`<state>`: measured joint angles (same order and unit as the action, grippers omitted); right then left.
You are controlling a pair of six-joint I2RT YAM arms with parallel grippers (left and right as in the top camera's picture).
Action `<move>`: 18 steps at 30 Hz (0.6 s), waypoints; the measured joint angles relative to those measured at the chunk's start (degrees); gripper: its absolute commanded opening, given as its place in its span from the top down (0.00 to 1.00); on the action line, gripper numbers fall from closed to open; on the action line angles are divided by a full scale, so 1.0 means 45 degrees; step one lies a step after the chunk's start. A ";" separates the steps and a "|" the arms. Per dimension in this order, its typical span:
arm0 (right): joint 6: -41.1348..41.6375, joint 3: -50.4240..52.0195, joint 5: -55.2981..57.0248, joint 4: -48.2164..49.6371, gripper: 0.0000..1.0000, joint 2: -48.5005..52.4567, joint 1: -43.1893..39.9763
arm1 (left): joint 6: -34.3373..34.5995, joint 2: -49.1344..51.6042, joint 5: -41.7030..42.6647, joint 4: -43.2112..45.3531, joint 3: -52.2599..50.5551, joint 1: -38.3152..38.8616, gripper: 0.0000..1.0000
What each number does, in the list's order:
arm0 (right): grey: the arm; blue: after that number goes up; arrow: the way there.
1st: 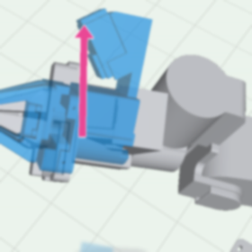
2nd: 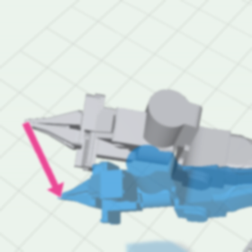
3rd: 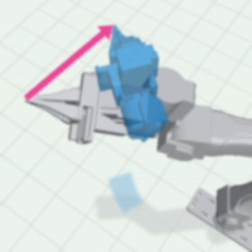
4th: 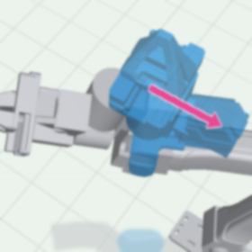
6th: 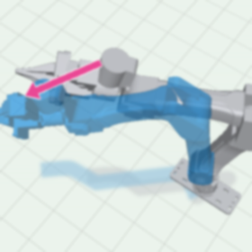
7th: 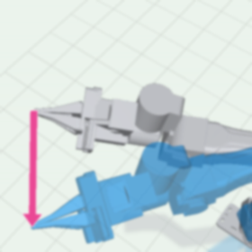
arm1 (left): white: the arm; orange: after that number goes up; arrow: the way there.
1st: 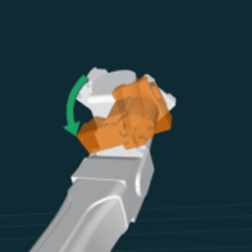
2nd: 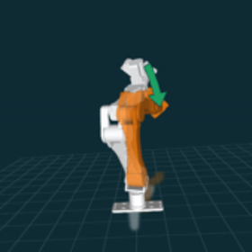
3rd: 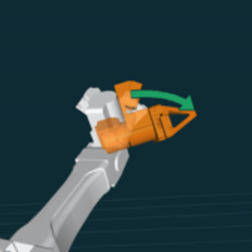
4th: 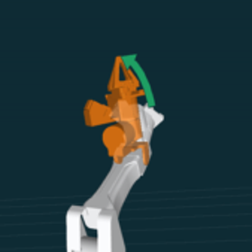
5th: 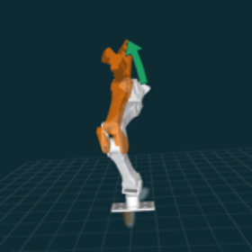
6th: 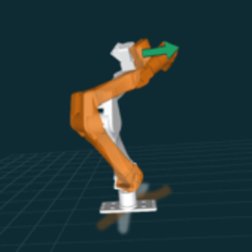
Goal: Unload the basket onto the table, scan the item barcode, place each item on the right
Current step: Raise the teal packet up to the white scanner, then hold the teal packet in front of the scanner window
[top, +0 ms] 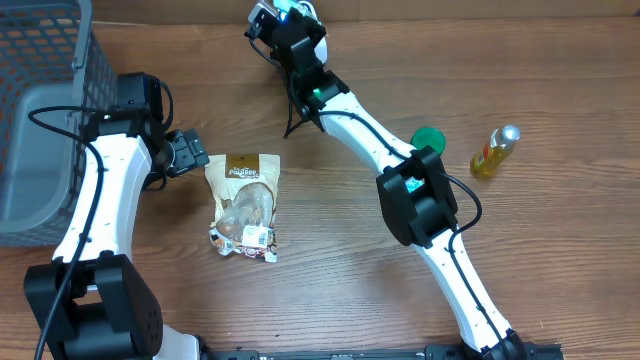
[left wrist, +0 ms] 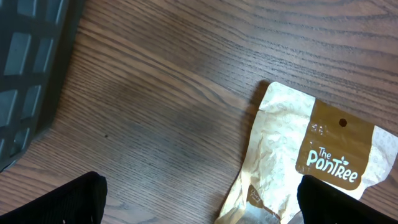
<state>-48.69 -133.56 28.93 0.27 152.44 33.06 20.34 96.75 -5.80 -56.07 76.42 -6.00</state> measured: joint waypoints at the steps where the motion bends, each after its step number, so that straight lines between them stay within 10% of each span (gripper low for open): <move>1: 0.0073 0.0000 0.0000 -0.0165 0.96 0.0000 0.0005 | 0.0000 0.0000 0.0000 0.0000 0.0000 0.0000 0.00; 18: 0.1039 0.0000 -0.0049 -0.0733 0.96 0.0000 0.0121 | 0.0000 0.0000 0.0000 0.0000 0.0000 0.0000 0.01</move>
<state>-44.01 -133.56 28.71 -3.03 152.44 33.61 20.34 96.75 -5.80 -56.07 76.42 -6.00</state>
